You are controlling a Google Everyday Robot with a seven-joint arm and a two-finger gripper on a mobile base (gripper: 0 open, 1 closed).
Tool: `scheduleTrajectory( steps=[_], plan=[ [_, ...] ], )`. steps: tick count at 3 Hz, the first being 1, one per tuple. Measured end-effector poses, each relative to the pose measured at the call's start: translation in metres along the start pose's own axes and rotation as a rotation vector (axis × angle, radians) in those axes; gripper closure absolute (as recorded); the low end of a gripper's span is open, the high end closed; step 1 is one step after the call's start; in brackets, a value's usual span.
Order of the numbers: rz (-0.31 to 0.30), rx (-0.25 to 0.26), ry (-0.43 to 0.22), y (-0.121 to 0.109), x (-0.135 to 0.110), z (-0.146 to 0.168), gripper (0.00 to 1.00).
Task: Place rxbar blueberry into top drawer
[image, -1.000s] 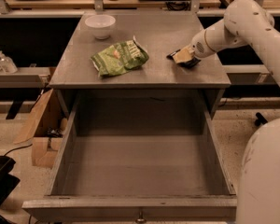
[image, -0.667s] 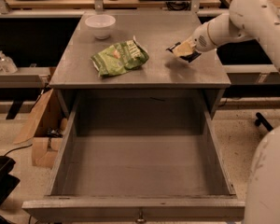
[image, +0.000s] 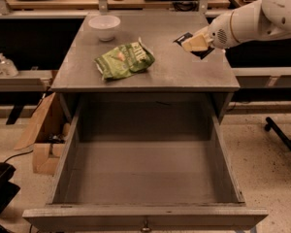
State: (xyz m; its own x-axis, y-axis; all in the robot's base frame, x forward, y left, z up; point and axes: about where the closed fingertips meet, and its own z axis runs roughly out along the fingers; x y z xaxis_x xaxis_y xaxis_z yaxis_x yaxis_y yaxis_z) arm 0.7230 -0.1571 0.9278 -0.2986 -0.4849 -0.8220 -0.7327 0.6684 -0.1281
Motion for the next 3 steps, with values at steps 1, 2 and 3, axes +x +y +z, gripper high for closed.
scheduleTrajectory(
  steps=[1, 2, 3],
  plan=[
    [0.021, -0.017, 0.027, 0.042, 0.012, -0.016, 1.00],
    [0.048, -0.032, 0.041, 0.091, 0.029, -0.022, 1.00],
    [0.078, -0.041, 0.048, 0.139, 0.056, -0.013, 1.00]
  ],
)
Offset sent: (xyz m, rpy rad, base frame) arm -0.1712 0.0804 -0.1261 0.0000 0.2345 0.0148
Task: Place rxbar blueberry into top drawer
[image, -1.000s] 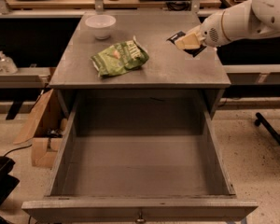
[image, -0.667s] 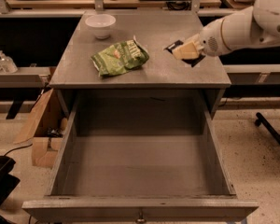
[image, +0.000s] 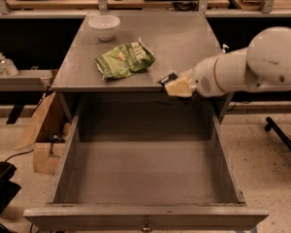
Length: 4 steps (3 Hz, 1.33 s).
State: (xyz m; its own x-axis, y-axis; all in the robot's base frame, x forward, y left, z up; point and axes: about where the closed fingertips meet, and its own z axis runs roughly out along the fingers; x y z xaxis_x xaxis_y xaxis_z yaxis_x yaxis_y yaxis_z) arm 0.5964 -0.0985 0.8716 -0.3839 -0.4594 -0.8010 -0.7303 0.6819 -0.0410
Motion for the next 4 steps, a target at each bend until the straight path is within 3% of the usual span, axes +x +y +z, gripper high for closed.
scheduleTrajectory(
  steps=[1, 2, 3, 4],
  plan=[
    [0.057, -0.075, 0.093, 0.054, 0.076, 0.038, 1.00],
    [0.058, -0.082, 0.105, 0.057, 0.082, 0.039, 1.00],
    [0.096, -0.120, 0.120, 0.059, 0.107, 0.070, 1.00],
    [0.106, -0.176, 0.096, 0.066, 0.142, 0.116, 1.00]
  ],
)
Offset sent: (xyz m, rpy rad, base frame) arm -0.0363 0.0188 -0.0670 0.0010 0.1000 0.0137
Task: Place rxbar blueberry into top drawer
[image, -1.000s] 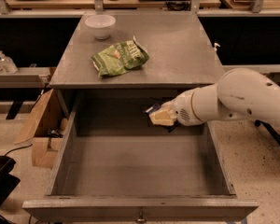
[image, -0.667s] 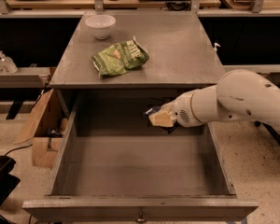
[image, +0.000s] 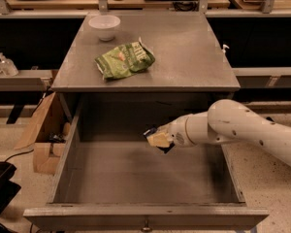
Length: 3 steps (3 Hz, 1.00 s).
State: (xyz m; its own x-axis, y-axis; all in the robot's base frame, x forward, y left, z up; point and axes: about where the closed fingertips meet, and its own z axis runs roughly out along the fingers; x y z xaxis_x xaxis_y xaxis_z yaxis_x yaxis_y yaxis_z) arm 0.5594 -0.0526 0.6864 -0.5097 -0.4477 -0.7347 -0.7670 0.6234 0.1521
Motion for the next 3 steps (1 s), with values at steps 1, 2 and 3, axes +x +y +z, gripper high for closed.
scheduleTrajectory(
  steps=[1, 2, 3],
  plan=[
    [0.035, -0.048, -0.040, -0.0052, 0.0259, 0.0307, 1.00],
    [0.038, -0.058, -0.034, -0.0032, 0.0297, 0.0353, 0.74],
    [0.037, -0.061, -0.033, -0.0021, 0.0299, 0.0368, 0.51]
  ],
)
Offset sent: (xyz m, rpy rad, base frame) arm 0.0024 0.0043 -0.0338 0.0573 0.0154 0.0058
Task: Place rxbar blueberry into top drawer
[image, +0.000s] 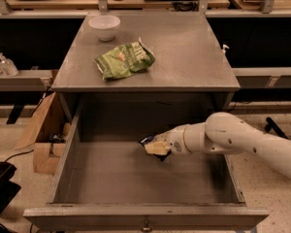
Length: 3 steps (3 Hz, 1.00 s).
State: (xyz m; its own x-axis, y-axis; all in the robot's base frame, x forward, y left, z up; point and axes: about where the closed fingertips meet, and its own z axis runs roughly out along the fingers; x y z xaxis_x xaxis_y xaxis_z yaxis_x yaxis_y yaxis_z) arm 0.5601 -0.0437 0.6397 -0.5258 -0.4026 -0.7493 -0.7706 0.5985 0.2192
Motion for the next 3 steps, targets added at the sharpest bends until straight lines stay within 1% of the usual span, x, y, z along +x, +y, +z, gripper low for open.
scheduleTrajectory(
  steps=[1, 2, 3],
  plan=[
    [-0.001, -0.003, 0.001, 0.0012, -0.0001, 0.0014, 0.27],
    [-0.002, -0.007, 0.002, 0.0029, -0.0002, 0.0032, 0.00],
    [-0.002, -0.008, 0.002, 0.0030, -0.0002, 0.0033, 0.00]
  ],
)
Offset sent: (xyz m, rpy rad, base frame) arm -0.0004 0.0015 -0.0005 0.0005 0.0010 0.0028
